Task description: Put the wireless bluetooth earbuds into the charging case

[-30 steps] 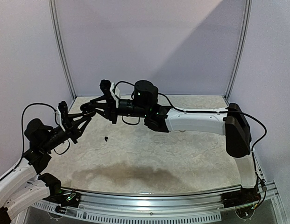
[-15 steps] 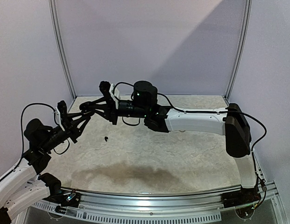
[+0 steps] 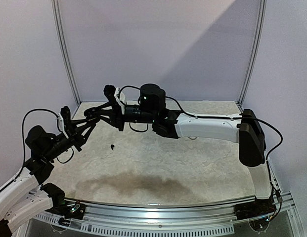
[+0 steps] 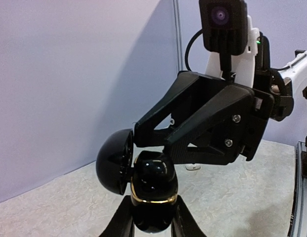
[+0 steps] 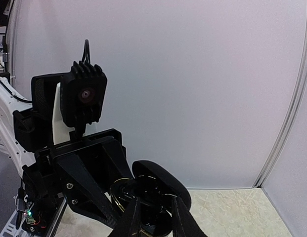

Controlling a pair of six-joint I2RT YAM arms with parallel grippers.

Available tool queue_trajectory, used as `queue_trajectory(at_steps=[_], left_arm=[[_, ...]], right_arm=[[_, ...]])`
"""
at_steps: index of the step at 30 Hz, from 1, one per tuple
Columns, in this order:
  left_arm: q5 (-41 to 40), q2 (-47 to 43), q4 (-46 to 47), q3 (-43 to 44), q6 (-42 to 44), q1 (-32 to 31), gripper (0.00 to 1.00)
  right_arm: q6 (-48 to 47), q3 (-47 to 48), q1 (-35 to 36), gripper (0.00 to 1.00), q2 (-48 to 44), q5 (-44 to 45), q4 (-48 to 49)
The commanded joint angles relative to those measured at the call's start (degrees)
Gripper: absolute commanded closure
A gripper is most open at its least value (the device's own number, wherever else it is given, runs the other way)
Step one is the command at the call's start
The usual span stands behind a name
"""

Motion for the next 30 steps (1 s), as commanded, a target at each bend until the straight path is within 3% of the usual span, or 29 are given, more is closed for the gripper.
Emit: queue_trajectory(at_steps=[1,19,30], left_arm=[[-1.4,0.2,-0.3,0.9,-3.0,-0.3,1.0],[2.4,1.4,-2.3,-0.6,-3.5,-0.3,1.0],[3.4,2.0,-2.1,-0.5,-2.1,-0.7,1.0]], right_arm=[[-1.6,2.4,0.3,0.77,2.1,-1.2,-4.4],[-7.3,7.7,0.2,0.7,1.6,-9.1,-17.5],[-8.4,12.2,0.1,0.7,4.8,-8.8,-23.6]])
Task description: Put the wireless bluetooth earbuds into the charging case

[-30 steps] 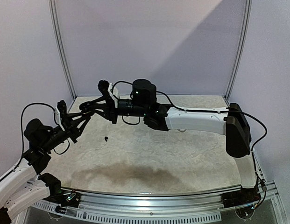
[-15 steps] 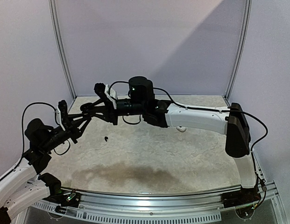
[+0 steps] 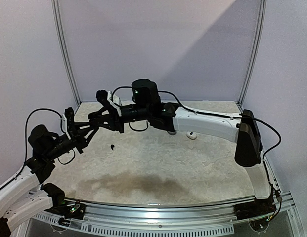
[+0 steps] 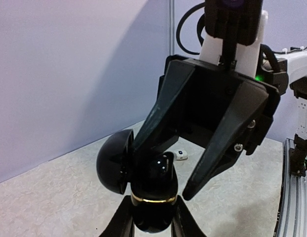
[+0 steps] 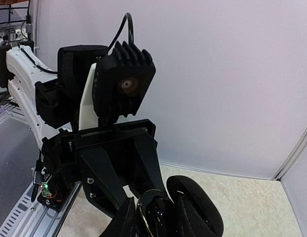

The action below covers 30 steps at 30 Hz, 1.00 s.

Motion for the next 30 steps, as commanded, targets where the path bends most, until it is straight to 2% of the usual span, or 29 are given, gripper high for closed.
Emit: queue_trajectory(at_steps=[1,10,16,20,25,28,30], left_arm=[[0.5,0.5,-0.2,-0.6,0.7,-0.5,1.0],[-0.2,0.7,0.0,-0.8,0.9,-0.6,1.0],[-2.8,0.7,-1.0,-1.7,1.2,-0.6,1.0],[-4.5,0.7,-1.5,-2.1,1.5,-0.6,1.0],[-5.5,1.3,-1.4,-2.5,2.0,-0.5,1.0],[-5.4,1.5,-1.5,-2.6,2.2,-0.5,1.0],[-5.3,1.7,-1.6,-2.6,2.3,-0.5,1.0]], right_arm=[[-1.3,2.0,0.2,0.71,2.4,-0.2,-5.2],[-2.1,2.4,0.1,0.87,2.3,-0.3,-5.8],[-0.7,1.9,0.1,0.89,1.4,-0.6,-4.2],[3.7,-0.4,-1.1,0.92,-0.7,-0.8,1.9],[15.4,-5.0,-3.7,0.96,-4.3,-2.4,12.1],[17.4,-6.6,-4.4,0.96,-5.9,-1.8,11.9],[16.9,-7.0,-5.0,0.97,-7.5,0.9,7.1]])
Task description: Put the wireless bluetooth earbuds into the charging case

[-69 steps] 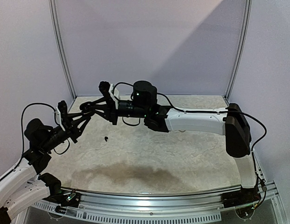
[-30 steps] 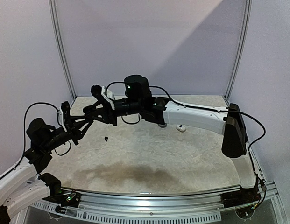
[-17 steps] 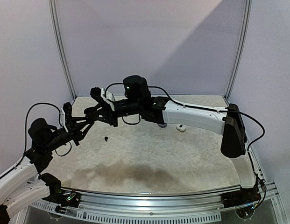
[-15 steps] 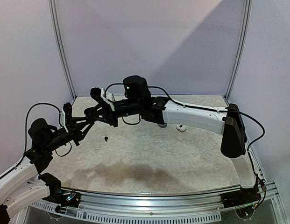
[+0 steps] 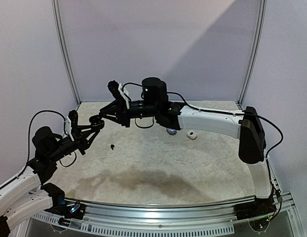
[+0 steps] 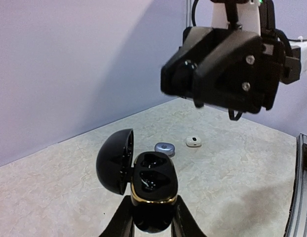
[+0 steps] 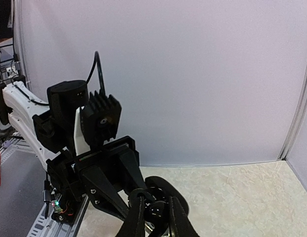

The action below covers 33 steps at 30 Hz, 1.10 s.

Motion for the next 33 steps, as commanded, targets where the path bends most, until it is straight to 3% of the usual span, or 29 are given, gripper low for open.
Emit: queue_trajectory(at_steps=[1,8,14,28,33], left_arm=[[-0.5,0.4,-0.4,-0.9,1.1,-0.3,1.0],[-0.2,0.7,-0.1,-1.2,1.6,-0.3,1.0],[0.0,0.5,0.6,-1.7,2.4,-0.2,1.0],[-0.2,-0.2,1.5,-2.0,2.5,-0.2,1.0],[-0.4,-0.1,1.5,-2.1,2.3,-0.1,1.0]], right_arm=[[3.5,-1.5,-2.0,0.97,-6.2,4.0,-4.3],[4.8,-1.3,-6.3,0.98,-6.6,18.5,-39.2],[8.8,-1.7,-7.4,0.99,-0.2,21.4,-61.3],[15.7,-6.0,-8.7,0.99,7.7,21.0,-70.4],[16.7,-7.2,-9.3,0.89,7.4,23.8,-70.6]])
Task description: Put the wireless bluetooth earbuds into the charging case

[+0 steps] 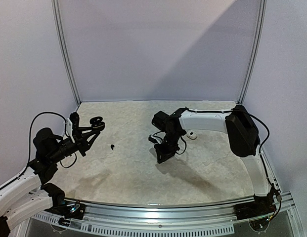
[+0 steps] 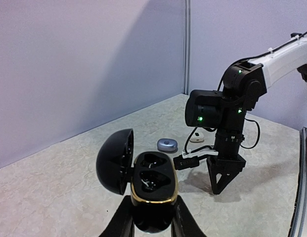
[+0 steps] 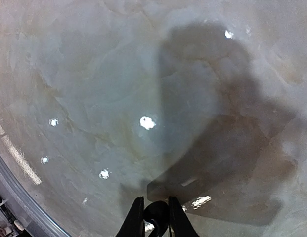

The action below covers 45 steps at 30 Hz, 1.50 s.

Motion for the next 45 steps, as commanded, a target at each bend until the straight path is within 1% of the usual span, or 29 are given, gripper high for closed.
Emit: queue_trajectory(at_steps=[1,3,6,11,16,18,21,25,26,30,33,38,42,45], left_arm=[[-0.3,-0.1,1.2,-0.9,0.3,-0.2,1.0],[-0.3,0.0,1.1,-0.9,0.2,-0.2,1.0],[-0.3,0.1,1.2,-0.8,0.1,-0.2,1.0],[-0.3,0.3,1.2,-0.9,0.0,-0.1,1.0],[-0.2,0.4,1.2,-0.9,0.0,-0.1,1.0],[-0.1,0.5,1.2,-0.9,0.1,-0.2,1.0],[-0.1,0.5,1.2,-0.9,0.2,-0.1,1.0],[0.1,0.5,1.1,-0.9,0.3,-0.2,1.0],[0.1,0.5,1.2,-1.0,0.3,-0.2,1.0],[0.1,0.5,1.1,-1.0,0.4,-0.2,1.0],[0.2,0.5,1.0,-0.9,0.4,-0.2,1.0],[0.6,0.5,1.1,-1.1,0.5,-0.2,1.0],[0.7,0.4,1.1,-1.0,0.5,-0.1,1.0],[0.8,0.4,1.1,-1.1,0.7,-0.2,1.0]], right_arm=[[1.9,-2.2,-0.9,0.87,0.5,4.5,-2.3],[2.1,-2.6,-1.2,0.81,0.4,5.7,-2.3],[2.6,-3.6,-1.3,0.8,-0.1,7.7,-2.0],[2.5,-4.2,-1.4,0.74,-0.8,9.4,-2.0],[1.8,-3.8,-1.6,0.73,-1.0,10.6,-2.4],[1.1,-3.0,-1.6,0.69,-1.2,9.9,-2.6],[-1.3,-1.8,-1.6,0.62,-1.9,8.2,-2.0],[-3.2,1.5,-1.6,0.5,-3.1,9.0,-3.3],[-3.1,2.5,-1.5,0.49,-3.1,9.3,-4.0],[-1.6,7.4,-0.6,0.49,-1.6,13.0,-8.7],[-0.8,12.6,0.7,0.48,1.5,16.1,-14.0],[0.0,16.6,2.4,0.45,4.9,20.1,-16.7],[0.1,18.4,2.9,0.43,6.6,20.5,-18.4],[-0.9,19.8,3.7,0.44,8.0,18.1,-19.4]])
